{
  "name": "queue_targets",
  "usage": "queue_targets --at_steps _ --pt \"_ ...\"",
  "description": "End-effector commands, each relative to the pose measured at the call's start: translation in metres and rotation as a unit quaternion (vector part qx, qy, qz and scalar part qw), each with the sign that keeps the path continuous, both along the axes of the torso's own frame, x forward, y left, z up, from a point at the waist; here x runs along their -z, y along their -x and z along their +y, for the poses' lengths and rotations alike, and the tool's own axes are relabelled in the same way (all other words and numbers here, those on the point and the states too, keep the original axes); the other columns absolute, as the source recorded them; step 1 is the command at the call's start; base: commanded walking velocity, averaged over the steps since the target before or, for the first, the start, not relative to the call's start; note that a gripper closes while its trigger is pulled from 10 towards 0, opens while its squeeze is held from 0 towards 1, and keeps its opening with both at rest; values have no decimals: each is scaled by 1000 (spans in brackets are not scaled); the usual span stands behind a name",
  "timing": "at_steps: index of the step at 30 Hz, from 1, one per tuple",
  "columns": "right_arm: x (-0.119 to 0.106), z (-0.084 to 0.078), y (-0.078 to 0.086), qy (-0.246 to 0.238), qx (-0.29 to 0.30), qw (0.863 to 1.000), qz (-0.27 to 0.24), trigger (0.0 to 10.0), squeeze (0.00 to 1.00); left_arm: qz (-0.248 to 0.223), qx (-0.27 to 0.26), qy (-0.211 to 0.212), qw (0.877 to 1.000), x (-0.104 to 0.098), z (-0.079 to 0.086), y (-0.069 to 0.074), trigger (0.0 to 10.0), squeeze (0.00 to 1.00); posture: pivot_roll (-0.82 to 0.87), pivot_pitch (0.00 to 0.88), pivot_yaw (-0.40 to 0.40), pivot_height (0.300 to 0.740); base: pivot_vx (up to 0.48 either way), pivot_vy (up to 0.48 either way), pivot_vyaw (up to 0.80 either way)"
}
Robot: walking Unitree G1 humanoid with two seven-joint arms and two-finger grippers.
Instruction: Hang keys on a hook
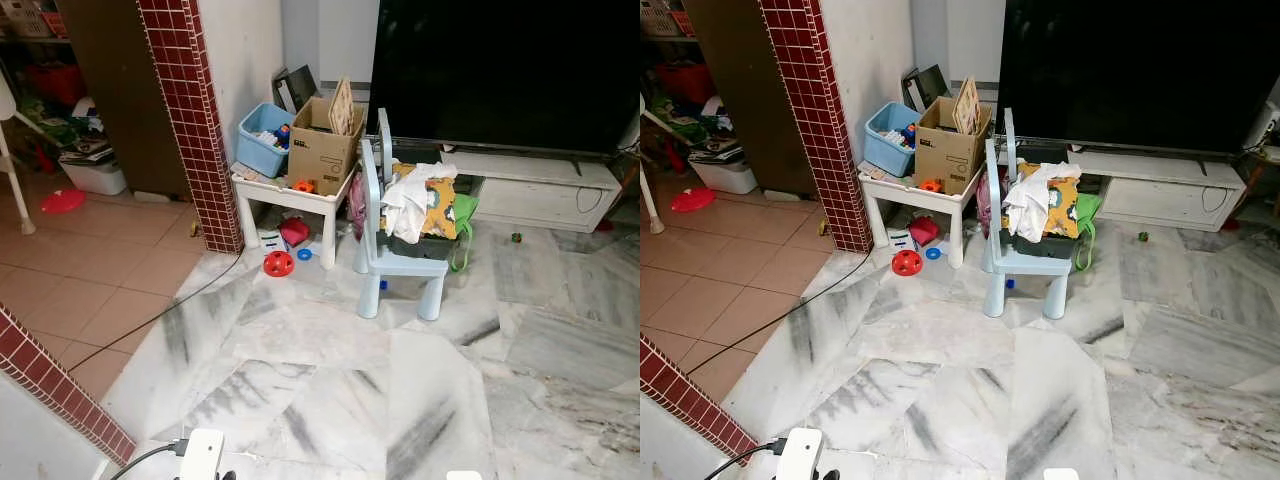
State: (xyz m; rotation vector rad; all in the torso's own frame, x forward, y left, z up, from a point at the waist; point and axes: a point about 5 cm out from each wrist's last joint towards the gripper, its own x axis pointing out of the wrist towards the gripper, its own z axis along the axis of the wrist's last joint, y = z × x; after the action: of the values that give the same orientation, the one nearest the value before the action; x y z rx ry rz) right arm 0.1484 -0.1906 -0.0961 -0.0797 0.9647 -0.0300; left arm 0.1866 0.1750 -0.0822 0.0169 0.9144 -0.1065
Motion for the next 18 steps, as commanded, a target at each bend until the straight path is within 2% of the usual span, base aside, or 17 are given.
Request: queue_targets --at_steps 1,10,12,18 --pt "-2 0 -3 0 -6 1000 -10 10000 0 -4 -3 -1 1000 -1 5 -1 10000 0 -41 0 49 740 0 0 0" --pt "-3 -4 -2 6 -16 1000 -17 10000 0 -14 3 2 1000 -6 7 -9 10000 0 -52 0 38 740 0 0 0" --pt "-3 -5 -2 11 -18 1000 -16 10000 0 -15 10 1 1000 -6 6 -9 10000 0 -50 0 38 740 0 0 0" --pt "-3 -3 -4 2 -15 1000 -20 10000 0 -5 -28 7 1000 -1 7 -1 10000 0 -41 0 38 740 0 0 0"
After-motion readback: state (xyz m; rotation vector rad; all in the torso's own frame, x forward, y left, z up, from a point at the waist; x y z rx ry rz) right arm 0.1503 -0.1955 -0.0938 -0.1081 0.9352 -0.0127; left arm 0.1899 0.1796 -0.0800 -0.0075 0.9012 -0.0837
